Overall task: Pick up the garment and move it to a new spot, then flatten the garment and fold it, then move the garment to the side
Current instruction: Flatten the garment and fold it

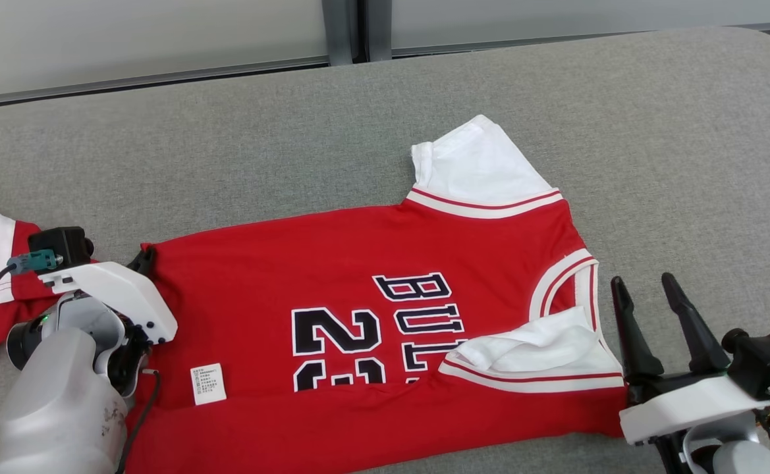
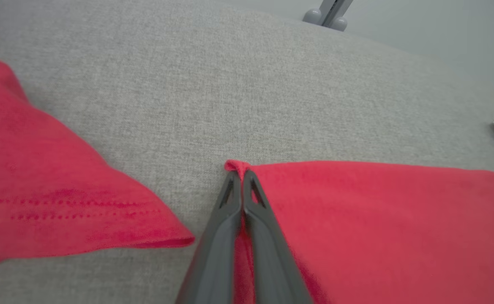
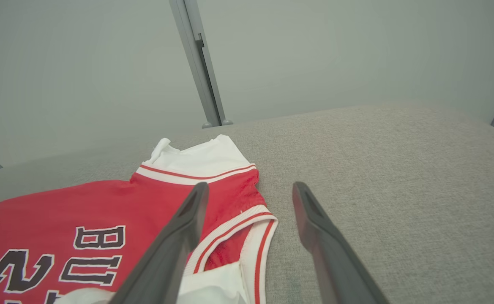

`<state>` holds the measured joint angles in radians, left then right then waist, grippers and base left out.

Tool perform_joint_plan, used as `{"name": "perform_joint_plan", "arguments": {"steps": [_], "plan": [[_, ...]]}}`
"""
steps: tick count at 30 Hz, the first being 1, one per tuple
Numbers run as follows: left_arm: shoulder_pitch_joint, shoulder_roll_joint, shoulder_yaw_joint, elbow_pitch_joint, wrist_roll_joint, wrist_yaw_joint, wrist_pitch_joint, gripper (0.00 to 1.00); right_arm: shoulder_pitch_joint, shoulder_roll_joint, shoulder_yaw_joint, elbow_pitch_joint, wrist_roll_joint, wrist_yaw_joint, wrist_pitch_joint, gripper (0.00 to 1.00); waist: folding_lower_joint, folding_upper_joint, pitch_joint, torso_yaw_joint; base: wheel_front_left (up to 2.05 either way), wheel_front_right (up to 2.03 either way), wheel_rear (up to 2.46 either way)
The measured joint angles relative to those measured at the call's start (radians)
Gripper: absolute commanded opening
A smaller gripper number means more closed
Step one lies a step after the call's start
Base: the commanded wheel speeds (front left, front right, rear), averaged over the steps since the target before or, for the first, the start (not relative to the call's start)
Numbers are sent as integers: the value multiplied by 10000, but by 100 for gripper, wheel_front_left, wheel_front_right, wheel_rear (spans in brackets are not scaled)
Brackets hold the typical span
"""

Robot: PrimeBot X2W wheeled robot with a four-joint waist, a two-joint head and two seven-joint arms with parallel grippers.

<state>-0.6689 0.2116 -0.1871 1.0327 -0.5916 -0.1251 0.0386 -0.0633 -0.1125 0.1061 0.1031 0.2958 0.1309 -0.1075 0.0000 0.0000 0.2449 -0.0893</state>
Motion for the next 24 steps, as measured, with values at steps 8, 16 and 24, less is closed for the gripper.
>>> {"name": "perform_joint_plan", "arguments": {"steps": [8,16,24], "plan": [[-537,-36,-414,234,23,-44,-723,0,-1214,-639,-426,677,512,-2,105,100,1,0,202,197,0,0,0],[-1427,-449,-1016,25,-77,-46,-941,0,-3892,-1360,-343,2144,1070,-2,568,100,0,0,937,680,0,0,0],[-2099,-928,-1714,-284,-389,-46,-1150,0,-6891,-1797,930,4374,1613,-2,1371,100,1,0,1879,1523,0,0,0]]}}
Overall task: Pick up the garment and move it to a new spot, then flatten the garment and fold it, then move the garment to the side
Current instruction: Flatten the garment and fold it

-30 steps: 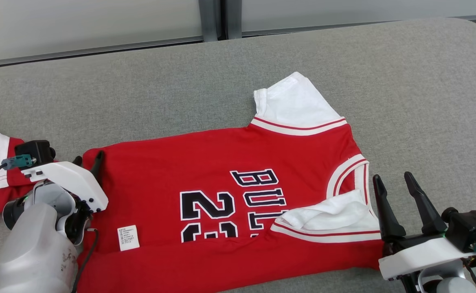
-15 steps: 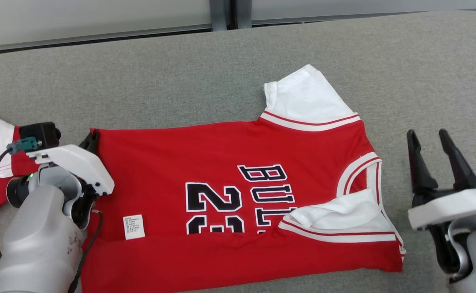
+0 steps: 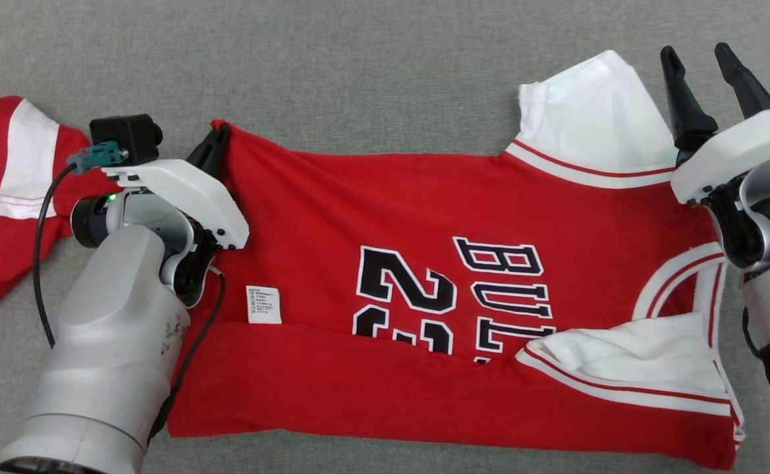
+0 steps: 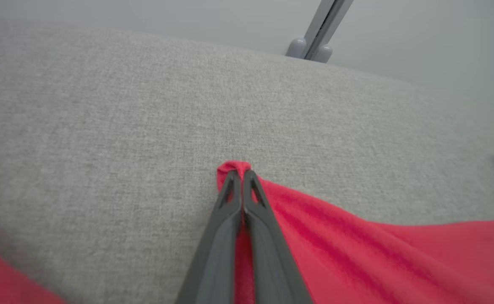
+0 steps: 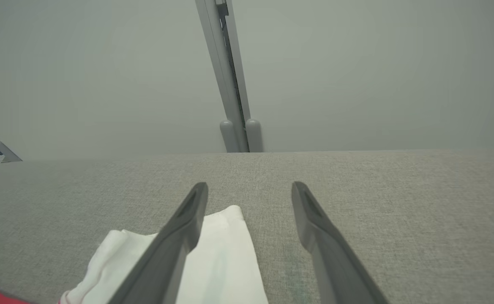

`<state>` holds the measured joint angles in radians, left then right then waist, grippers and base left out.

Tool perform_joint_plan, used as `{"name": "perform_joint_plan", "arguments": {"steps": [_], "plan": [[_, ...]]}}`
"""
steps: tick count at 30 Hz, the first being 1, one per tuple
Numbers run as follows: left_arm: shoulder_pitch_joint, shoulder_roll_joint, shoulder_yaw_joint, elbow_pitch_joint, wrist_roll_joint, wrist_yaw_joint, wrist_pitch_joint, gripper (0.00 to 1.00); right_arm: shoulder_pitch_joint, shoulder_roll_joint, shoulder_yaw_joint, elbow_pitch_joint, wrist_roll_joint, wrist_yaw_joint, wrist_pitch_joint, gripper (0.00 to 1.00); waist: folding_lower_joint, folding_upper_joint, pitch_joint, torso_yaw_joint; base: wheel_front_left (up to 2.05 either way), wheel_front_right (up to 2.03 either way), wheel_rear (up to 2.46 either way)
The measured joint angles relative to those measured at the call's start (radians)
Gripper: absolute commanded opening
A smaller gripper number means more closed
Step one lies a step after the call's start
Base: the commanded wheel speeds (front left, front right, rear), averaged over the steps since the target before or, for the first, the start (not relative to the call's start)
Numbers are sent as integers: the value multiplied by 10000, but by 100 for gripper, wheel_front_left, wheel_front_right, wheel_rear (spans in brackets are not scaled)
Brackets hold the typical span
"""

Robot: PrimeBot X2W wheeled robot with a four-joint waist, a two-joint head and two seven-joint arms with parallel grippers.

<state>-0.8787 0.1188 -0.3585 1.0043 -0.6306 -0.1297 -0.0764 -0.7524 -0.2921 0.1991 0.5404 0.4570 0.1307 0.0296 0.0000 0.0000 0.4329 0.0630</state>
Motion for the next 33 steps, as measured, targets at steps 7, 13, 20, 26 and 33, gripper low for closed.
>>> {"name": "perform_joint_plan", "arguments": {"steps": [7,13,20,26,33], "plan": [[-270,-213,-640,-105,-401,-4,-163,0,-1552,-242,1170,2320,345,2,669,100,0,0,443,634,0,0,0],[-358,-255,-1116,-159,-750,-6,-268,0,-2341,-426,2021,3519,713,2,1030,100,0,0,600,853,0,0,0],[-370,-272,-1634,-171,-1269,-6,-299,0,-2749,-696,2934,3998,1423,2,1164,0,0,0,552,1025,0,0,0],[-193,-102,-1904,-282,-1808,-4,-535,0,-2634,-940,3515,3603,2061,2,35,0,0,0,340,1056,0,0,0],[259,491,-2242,-660,-2224,-6,-924,0,-1600,-1666,3946,2280,3057,2,-1348,0,0,0,-280,944,0,0,0]]}}
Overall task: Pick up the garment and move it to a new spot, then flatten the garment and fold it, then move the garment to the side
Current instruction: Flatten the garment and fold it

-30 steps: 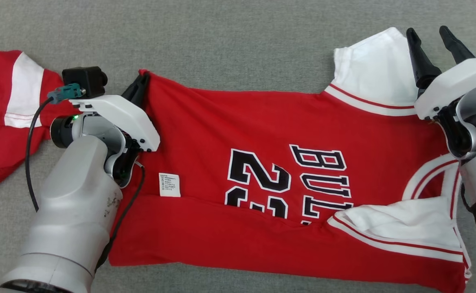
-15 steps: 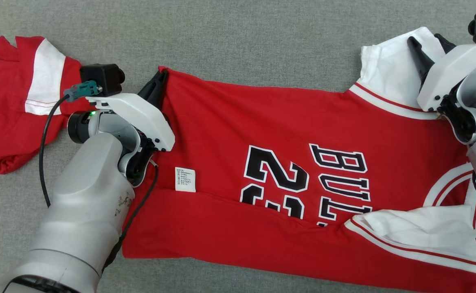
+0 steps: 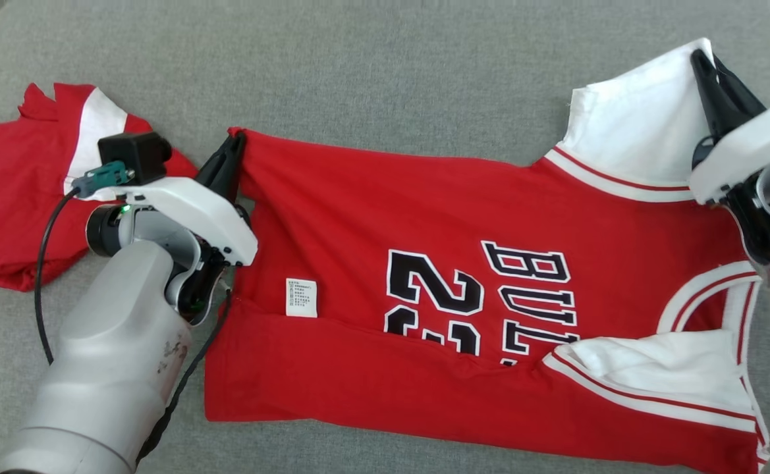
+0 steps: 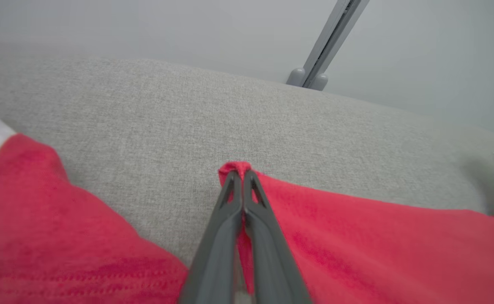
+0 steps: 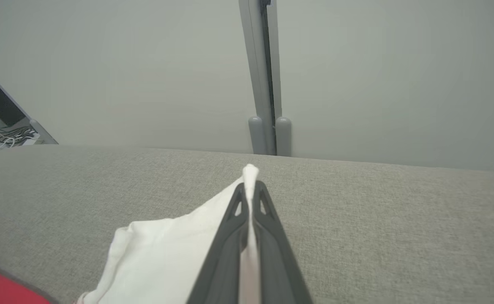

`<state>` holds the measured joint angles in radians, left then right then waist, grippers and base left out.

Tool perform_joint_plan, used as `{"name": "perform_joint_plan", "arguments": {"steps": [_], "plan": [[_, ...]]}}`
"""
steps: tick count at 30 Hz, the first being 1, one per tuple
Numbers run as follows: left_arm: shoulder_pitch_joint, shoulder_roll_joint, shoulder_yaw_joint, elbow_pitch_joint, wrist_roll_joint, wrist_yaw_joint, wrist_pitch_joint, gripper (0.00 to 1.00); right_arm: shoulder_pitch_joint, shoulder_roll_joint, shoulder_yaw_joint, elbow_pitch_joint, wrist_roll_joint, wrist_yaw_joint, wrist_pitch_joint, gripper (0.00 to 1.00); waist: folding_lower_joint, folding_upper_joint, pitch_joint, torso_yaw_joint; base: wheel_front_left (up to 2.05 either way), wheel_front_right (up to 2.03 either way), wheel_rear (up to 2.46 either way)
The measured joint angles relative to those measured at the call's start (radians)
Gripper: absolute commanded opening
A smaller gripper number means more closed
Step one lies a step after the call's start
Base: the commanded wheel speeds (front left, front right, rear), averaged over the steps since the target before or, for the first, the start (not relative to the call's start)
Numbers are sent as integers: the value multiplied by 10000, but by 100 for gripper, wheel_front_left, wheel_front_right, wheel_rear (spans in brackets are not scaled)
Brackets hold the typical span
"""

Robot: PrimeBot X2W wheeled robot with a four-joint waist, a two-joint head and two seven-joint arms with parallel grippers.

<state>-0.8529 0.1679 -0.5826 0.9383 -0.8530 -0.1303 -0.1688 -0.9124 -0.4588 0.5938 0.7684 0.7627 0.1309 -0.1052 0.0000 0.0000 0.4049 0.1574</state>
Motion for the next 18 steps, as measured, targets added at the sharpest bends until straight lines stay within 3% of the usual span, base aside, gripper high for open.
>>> {"name": "perform_joint_plan", "arguments": {"steps": [8,18], "plan": [[740,539,-299,-934,-520,2,-73,0,1287,-485,-153,-1047,667,0,-792,0,0,0,-681,-285,0,0,0],[1354,1085,-326,-1490,-767,6,19,0,2310,-696,-449,-1937,803,0,-871,0,0,0,-1224,-747,0,0,0]]}}
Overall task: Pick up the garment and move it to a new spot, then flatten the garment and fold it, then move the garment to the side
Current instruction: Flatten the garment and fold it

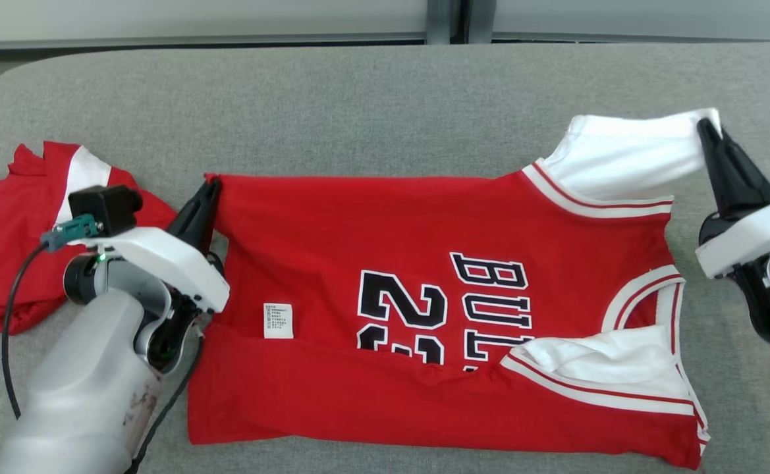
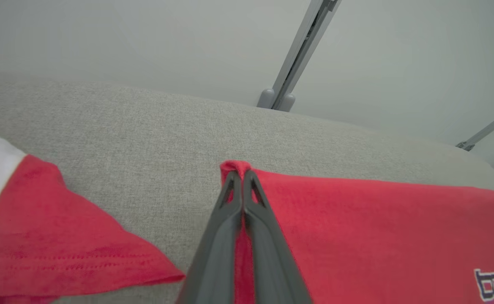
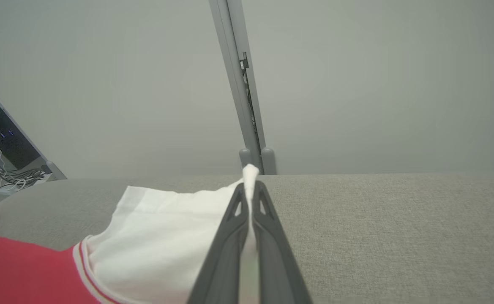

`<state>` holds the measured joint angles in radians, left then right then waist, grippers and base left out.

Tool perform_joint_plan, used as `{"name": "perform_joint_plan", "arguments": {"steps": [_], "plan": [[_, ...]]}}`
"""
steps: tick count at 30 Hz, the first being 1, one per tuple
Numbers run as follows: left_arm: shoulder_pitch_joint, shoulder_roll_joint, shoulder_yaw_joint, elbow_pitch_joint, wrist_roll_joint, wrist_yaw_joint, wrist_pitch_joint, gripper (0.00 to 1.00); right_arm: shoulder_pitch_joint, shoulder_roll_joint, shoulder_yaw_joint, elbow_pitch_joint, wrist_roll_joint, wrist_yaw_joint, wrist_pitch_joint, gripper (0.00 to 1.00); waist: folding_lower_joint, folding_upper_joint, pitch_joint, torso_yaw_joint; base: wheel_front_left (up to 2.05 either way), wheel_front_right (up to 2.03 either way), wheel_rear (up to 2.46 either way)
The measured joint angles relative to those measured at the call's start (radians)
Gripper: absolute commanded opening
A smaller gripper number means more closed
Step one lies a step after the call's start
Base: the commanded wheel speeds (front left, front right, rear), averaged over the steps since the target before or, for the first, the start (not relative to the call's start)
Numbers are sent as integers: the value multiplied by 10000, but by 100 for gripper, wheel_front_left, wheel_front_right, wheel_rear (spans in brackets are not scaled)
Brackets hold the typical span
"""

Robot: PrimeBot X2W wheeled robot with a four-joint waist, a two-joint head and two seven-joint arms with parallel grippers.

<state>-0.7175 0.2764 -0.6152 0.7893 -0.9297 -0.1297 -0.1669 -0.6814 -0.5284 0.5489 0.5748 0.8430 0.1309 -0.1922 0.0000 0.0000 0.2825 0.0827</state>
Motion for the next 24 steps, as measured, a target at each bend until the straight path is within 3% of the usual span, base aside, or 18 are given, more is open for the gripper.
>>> {"name": "perform_joint_plan", "arguments": {"steps": [6,13,23,24], "plan": [[1144,242,140,-617,-424,8,-50,0,1557,151,-182,-754,75,0,-13,0,0,0,-387,-188,0,0,0],[2637,441,192,-1471,-984,128,272,0,3608,780,-468,-1191,253,0,73,0,0,0,-645,-394,0,0,0],[3895,938,345,-2466,-1367,541,483,0,4901,1279,-1020,-1354,192,0,-31,0,0,0,-886,-578,0,0,0],[3975,965,341,-2531,-1383,594,560,5,5009,1304,-1053,-1371,151,0,-29,0,0,0,-913,-584,0,0,0]]}}
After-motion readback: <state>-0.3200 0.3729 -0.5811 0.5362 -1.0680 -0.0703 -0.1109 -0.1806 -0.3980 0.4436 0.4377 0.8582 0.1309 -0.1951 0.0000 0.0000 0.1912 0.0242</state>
